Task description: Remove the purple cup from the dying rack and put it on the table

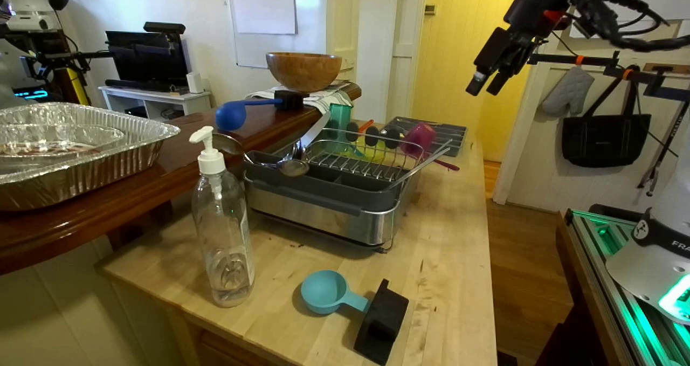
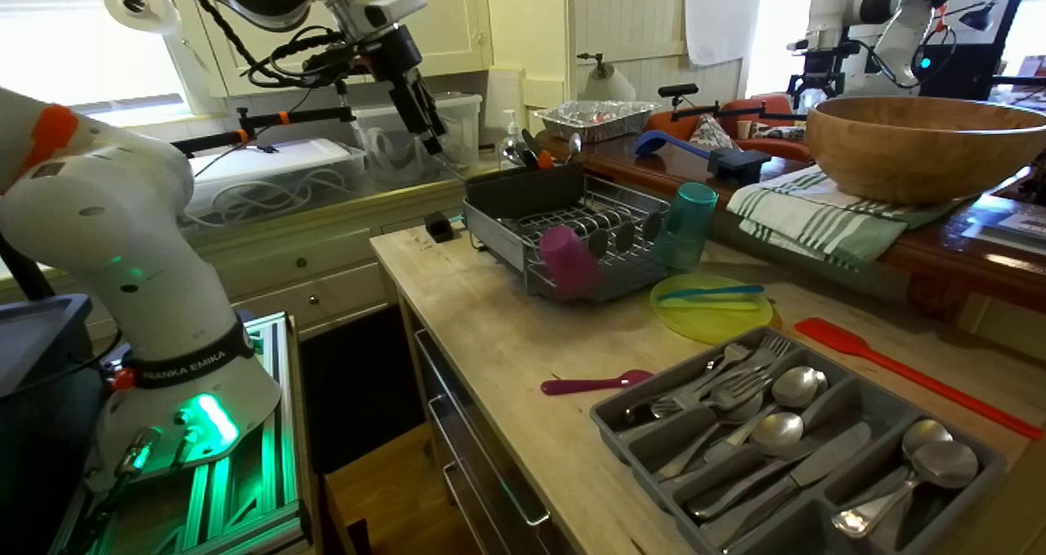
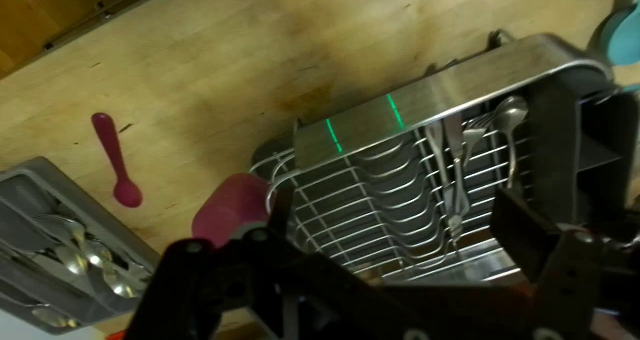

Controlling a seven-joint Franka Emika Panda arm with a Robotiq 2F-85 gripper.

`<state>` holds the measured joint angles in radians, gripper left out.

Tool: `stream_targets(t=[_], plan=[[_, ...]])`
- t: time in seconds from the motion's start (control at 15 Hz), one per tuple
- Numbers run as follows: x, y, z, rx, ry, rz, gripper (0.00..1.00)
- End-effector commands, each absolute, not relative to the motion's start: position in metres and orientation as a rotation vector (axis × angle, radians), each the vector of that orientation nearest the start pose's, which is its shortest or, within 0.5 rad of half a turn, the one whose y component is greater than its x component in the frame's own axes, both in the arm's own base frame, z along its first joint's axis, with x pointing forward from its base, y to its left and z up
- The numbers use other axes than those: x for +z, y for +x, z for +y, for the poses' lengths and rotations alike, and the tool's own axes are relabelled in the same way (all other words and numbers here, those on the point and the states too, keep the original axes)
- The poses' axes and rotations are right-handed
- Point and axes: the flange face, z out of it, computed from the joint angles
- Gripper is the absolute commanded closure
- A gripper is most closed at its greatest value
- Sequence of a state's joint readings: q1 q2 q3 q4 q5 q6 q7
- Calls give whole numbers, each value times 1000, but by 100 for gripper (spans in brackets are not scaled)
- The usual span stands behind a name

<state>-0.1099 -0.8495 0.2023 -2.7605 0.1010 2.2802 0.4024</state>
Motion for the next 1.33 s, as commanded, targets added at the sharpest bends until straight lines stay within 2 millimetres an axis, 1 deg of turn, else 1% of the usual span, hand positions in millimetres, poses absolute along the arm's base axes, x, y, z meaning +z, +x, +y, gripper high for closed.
stream_targets(t=[0.0,0.07,0.2,0.4,0.47,0.6,0.73,0.93,1.27], plan=[[454,356,-8,-590,-2981,817,0],[447,363,-18,-607,-2981,846,0],[433,373,-38,-625,-2989,847,0],[409,383,-71,-615,-3003,870,0],[427,374,-54,-624,-2988,867,0],[415,379,-68,-606,-2991,882,0],[411,381,-70,-596,-2993,883,0],[412,382,-70,-600,-2993,882,0],[386,401,-89,-574,-2948,1010,0]])
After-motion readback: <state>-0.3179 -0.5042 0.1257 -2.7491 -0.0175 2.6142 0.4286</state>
